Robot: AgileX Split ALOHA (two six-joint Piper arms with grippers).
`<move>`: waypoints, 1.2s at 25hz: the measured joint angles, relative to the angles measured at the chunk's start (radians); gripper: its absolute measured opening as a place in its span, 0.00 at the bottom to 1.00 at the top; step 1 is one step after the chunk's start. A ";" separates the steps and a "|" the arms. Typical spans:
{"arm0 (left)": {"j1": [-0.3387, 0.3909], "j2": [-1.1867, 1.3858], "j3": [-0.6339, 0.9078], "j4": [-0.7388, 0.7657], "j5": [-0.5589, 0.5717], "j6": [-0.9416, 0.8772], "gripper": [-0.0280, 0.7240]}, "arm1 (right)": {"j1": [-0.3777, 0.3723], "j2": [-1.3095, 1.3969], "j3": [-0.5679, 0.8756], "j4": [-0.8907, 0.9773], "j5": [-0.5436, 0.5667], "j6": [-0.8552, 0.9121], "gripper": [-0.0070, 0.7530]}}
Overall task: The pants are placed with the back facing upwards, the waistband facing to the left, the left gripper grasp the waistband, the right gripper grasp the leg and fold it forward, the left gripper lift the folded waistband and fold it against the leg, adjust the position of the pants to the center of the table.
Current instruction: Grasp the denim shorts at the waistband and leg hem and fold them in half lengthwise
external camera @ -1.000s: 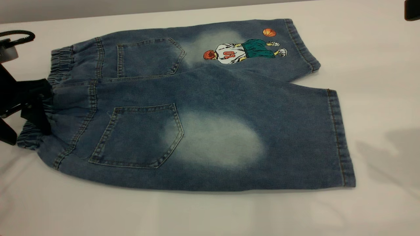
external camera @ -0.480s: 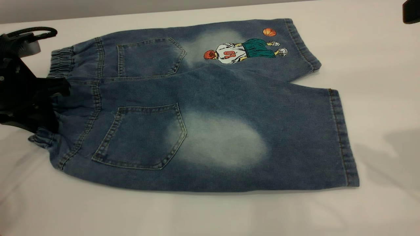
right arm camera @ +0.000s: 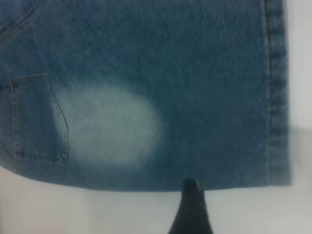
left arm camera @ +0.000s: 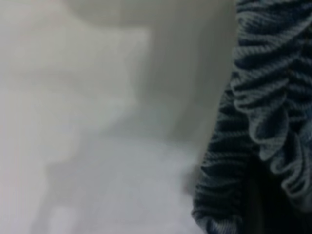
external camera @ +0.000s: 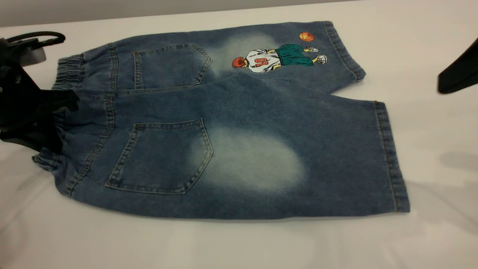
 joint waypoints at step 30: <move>-0.001 -0.111 0.000 -0.001 0.030 0.034 0.13 | 0.024 0.721 -0.042 0.675 0.122 -0.857 0.64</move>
